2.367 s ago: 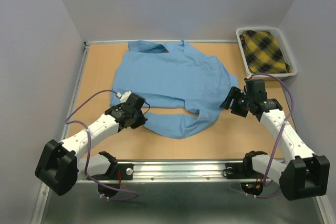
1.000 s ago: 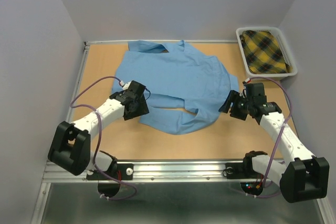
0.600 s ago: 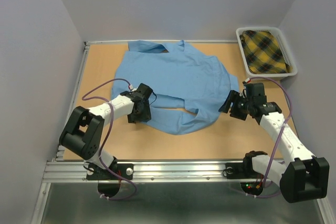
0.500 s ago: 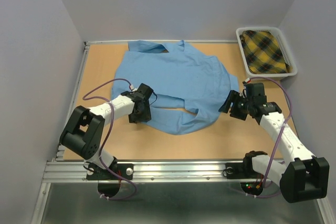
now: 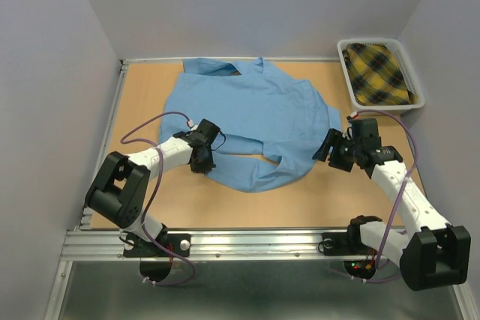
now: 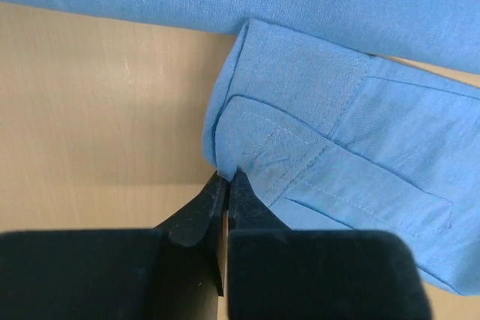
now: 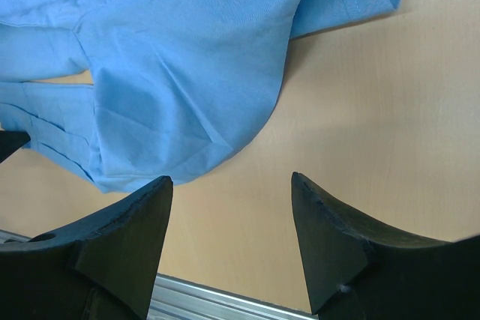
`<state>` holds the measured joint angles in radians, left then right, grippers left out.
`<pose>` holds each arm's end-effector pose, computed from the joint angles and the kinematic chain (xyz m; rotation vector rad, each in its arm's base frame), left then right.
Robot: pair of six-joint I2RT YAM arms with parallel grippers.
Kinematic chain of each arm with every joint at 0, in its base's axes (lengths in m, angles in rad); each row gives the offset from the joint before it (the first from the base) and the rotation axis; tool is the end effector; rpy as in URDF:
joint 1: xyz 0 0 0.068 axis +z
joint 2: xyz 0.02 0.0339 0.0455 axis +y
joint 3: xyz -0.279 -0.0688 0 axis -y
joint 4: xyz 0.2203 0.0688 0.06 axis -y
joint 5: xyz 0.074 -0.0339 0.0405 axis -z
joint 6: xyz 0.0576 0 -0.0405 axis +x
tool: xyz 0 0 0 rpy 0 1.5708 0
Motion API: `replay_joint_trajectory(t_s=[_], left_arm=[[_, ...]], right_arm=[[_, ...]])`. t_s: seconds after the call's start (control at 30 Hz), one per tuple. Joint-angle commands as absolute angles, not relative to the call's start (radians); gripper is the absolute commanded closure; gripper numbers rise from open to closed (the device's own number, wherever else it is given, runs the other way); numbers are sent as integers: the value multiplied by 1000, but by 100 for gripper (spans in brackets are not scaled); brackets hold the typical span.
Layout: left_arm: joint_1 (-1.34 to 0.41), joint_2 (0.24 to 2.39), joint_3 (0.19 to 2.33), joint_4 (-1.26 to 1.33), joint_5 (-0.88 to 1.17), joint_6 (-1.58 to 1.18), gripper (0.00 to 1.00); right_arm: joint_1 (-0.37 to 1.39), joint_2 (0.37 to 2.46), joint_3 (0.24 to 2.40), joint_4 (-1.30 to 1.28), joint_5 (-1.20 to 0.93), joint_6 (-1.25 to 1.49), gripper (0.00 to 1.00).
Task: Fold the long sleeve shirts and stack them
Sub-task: Fold the shirt
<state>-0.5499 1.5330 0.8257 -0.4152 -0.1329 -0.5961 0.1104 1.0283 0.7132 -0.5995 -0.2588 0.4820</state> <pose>0.2365 -0.1360 0.1766 -0.1029 2.6869 -0.1820 0.1804 0.0348 0.2385 0.3572 2.5070 0.5662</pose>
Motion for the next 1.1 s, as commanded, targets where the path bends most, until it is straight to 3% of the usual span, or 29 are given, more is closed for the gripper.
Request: replay_joint_trajectory(t_s=[0.0, 0.27, 0.6, 0.8, 1.07], left_arm=[[-561, 1530, 808, -481, -140, -600, 100], [-563, 1399, 1113, -589, -97, -601, 100], [-554, 1557, 1507, -574, -22, -592, 100], [-542, 1629, 1607, -557, -12, -598, 100], [-489, 1632, 1579, -502, 27, -621, 100]], right_arm=[[107, 1003, 695, -583, -246, 466, 30], [107, 1035, 730, -586, -210, 476, 30], [106, 1112, 762, -511, -173, 531, 31], [106, 1176, 768, -384, -173, 604, 32], [106, 1294, 798, -275, -129, 655, 33]])
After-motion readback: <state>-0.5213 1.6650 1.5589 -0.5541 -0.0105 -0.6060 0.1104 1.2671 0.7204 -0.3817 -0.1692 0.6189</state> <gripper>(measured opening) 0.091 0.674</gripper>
